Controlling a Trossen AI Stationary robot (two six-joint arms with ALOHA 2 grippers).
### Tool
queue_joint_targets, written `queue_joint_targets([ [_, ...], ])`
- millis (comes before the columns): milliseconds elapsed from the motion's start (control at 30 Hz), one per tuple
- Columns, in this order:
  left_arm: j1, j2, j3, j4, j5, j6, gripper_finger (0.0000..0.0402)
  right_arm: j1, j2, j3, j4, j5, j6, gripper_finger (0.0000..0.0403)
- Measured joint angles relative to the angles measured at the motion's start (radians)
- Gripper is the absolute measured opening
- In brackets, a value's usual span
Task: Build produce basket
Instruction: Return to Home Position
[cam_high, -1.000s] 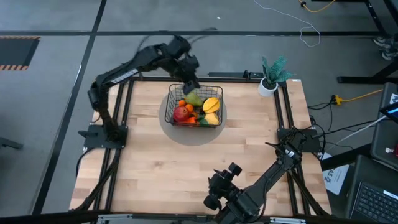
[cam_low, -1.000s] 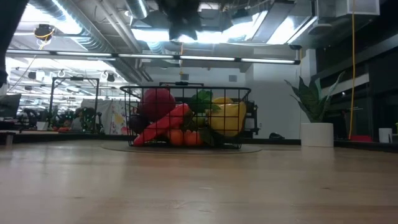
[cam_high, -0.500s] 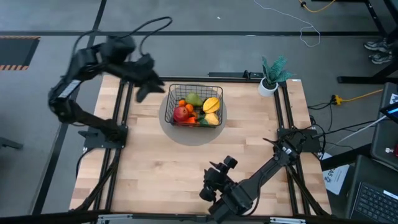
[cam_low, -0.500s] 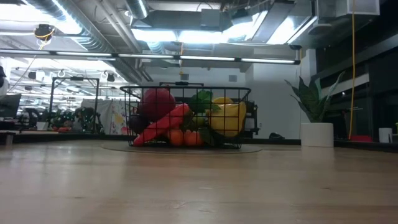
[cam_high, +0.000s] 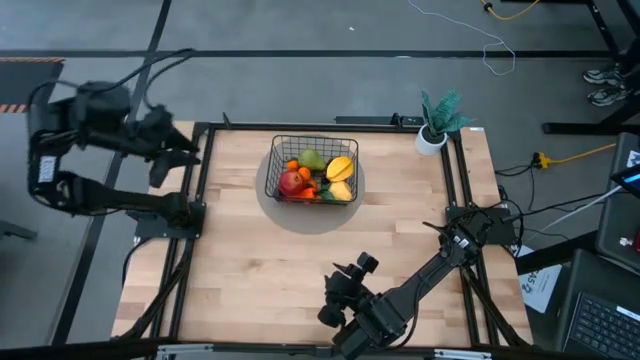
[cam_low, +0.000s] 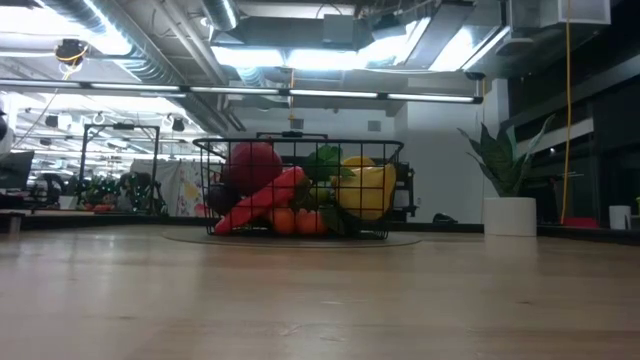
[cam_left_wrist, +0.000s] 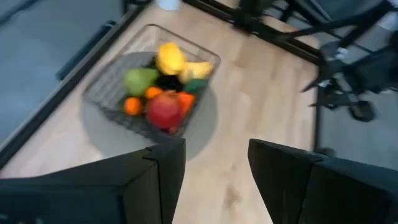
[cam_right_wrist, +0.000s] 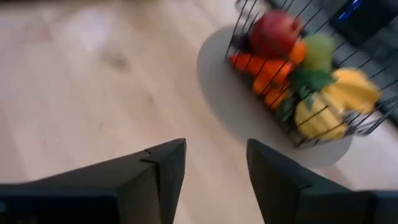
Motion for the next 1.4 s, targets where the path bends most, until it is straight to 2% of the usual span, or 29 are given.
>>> queue_joint_targets([
  [100, -0.001, -0.130, -0.125, 0.054, -0.060, -0.026, 0.0162, 0.002, -0.002, 0.000, 0.001, 0.070, 0.002, 0.0165],
  [200, -0.001, -0.313, -0.338, 0.207, -0.063, -0.080, 0.0163, 0.002, -0.007, 0.000, 0.023, 0.091, -0.018, 0.0165],
  [300, 0.000, -0.500, -0.618, 0.471, -0.011, -0.133, 0.0163, -0.008, -0.010, 0.000, 0.058, 0.112, -0.073, 0.0165],
  [433, 0.000, -0.673, -1.026, 0.856, 0.074, -0.206, 0.0163, -0.041, -0.017, 0.000, 0.101, 0.102, -0.126, 0.0165],
  [533, -0.004, -0.742, -1.265, 1.124, 0.122, -0.232, 0.0163, -0.062, -0.030, 0.000, 0.103, 0.069, -0.121, 0.0165],
  [633, -0.019, -0.766, -1.425, 1.310, 0.152, -0.217, 0.0163, -0.069, -0.040, 0.000, 0.101, 0.040, -0.123, 0.0165],
  [833, -0.112, -0.815, -1.660, 1.518, 0.137, -0.205, 0.0163, -0.078, -0.077, 0.000, 0.123, 0.038, -0.186, 0.0165],
  [1000, -0.248, -0.843, -1.783, 1.725, 0.107, -0.186, 0.0163, -0.116, -0.092, 0.000, 0.165, 0.020, -0.288, 0.0165],
  [1167, -0.403, -0.841, -1.823, 1.743, 0.006, -0.122, 0.0163, -0.185, -0.095, 0.000, 0.256, -0.094, -0.425, 0.0165],
  [1400, -0.633, -0.843, -1.848, 1.757, -0.215, -0.036, 0.0163, -0.300, -0.095, 0.000, 0.446, -0.309, -0.674, 0.0165],
])
